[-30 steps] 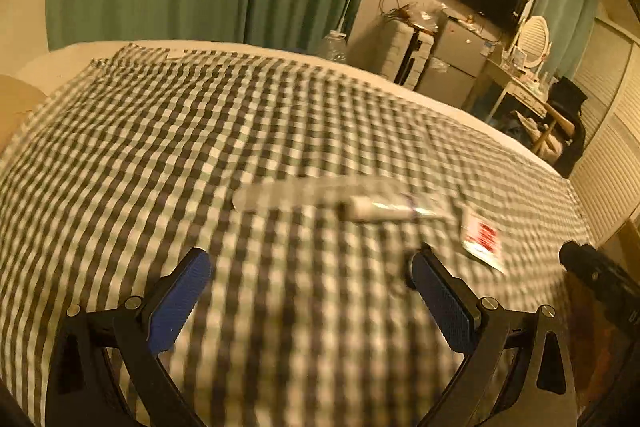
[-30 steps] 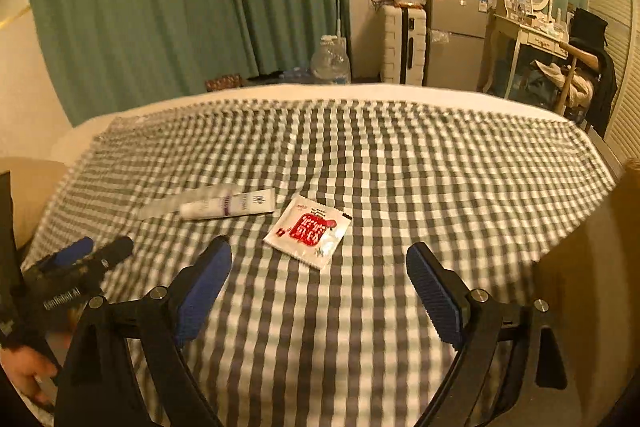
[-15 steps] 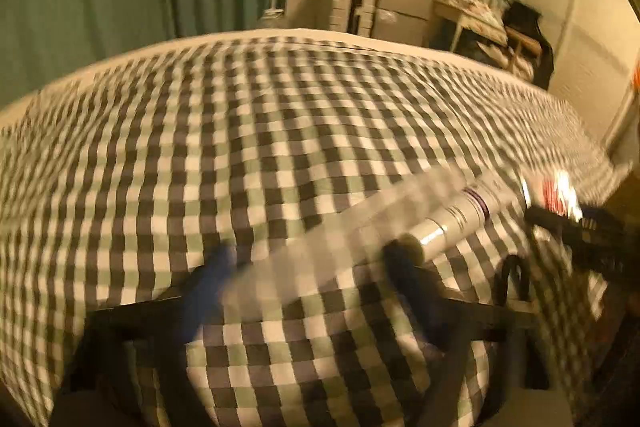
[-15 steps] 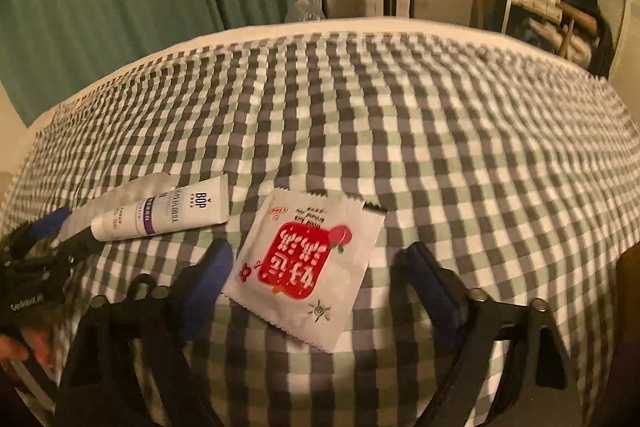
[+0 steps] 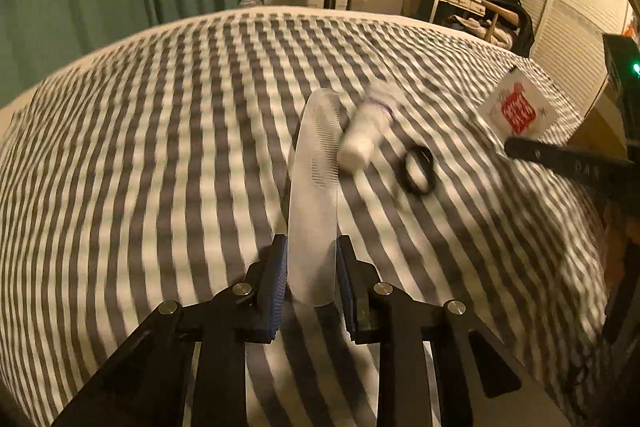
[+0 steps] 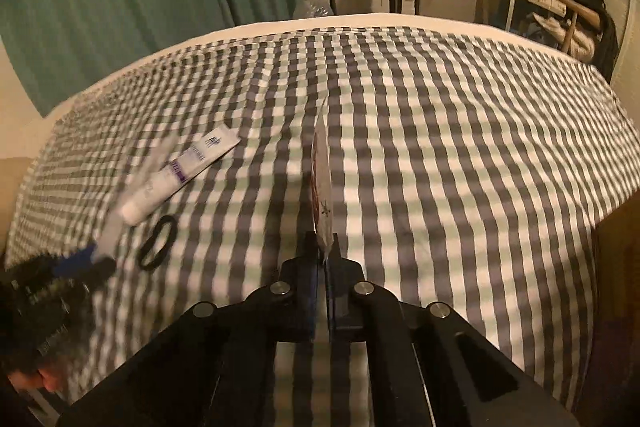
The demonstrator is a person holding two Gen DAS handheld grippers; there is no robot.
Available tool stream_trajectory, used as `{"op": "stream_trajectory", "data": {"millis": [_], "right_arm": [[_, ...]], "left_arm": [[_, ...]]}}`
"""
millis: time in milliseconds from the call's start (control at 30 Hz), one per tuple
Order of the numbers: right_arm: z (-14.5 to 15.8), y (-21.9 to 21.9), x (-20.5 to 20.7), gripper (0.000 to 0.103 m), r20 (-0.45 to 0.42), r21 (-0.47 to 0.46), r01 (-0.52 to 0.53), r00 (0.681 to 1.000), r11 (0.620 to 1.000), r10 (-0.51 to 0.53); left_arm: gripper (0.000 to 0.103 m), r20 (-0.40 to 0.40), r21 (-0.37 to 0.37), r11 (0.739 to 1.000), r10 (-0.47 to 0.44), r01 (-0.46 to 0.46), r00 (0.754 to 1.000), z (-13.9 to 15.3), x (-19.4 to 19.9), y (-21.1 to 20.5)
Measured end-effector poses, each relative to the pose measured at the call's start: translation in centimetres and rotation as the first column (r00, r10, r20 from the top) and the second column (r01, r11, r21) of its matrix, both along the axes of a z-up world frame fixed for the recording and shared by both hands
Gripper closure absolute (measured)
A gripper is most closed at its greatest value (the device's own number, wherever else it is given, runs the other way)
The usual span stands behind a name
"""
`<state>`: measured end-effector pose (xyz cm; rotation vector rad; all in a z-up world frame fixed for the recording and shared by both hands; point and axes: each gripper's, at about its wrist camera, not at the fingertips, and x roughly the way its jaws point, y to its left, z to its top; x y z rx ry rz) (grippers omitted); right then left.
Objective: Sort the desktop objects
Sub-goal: 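Grasp the clear comb with the left tool while the right tool grasps the red-printed sachet, then carry the comb and sachet over the cardboard box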
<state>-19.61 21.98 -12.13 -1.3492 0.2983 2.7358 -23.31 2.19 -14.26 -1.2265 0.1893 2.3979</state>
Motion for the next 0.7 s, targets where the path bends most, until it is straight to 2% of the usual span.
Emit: {"op": "stream_trajectory", "data": {"millis": [133,233,400,500,600,700], "right_arm": [[1.9,-0.3,2.8,0.1,-0.021,-0.032,-0.04,0.999,0.999,0.039],[3.1,-1.2,4.9,0.1,-0.038,-0.078,-0.073,0.997,0.994,0.07],[3.7,-3.3,7.6,0.1,-0.026,-0.063,-0.122,0.992,0.991,0.12],[3.9,-3.8,8.4,0.1,-0.028,-0.071,-0.136,0.991,0.988,0.134],[3.9,-4.3,8.6,0.1,-0.023,-0.07,-0.142,0.99,0.987,0.141],[3.4,-4.2,8.7,0.1,-0.008,-0.072,-0.14,0.99,0.988,0.14]], "left_arm": [[0.08,0.071,0.049,0.996,0.066,-0.07,0.995,0.4,4.2,-1.2],[0.08,0.149,0.097,0.987,0.116,-0.131,0.982,0.2,6.9,-2.0],[0.079,0.177,0.074,0.986,0.134,-0.149,0.975,-0.6,10.8,-1.5],[0.079,0.158,0.06,0.988,0.129,-0.14,0.979,-0.1,10.6,-0.9],[0.075,0.188,0.064,0.986,0.139,-0.153,0.972,-0.5,8.6,-0.2],[0.072,0.171,0.059,0.986,0.147,-0.159,0.974,-0.7,6.9,0.3]]}}
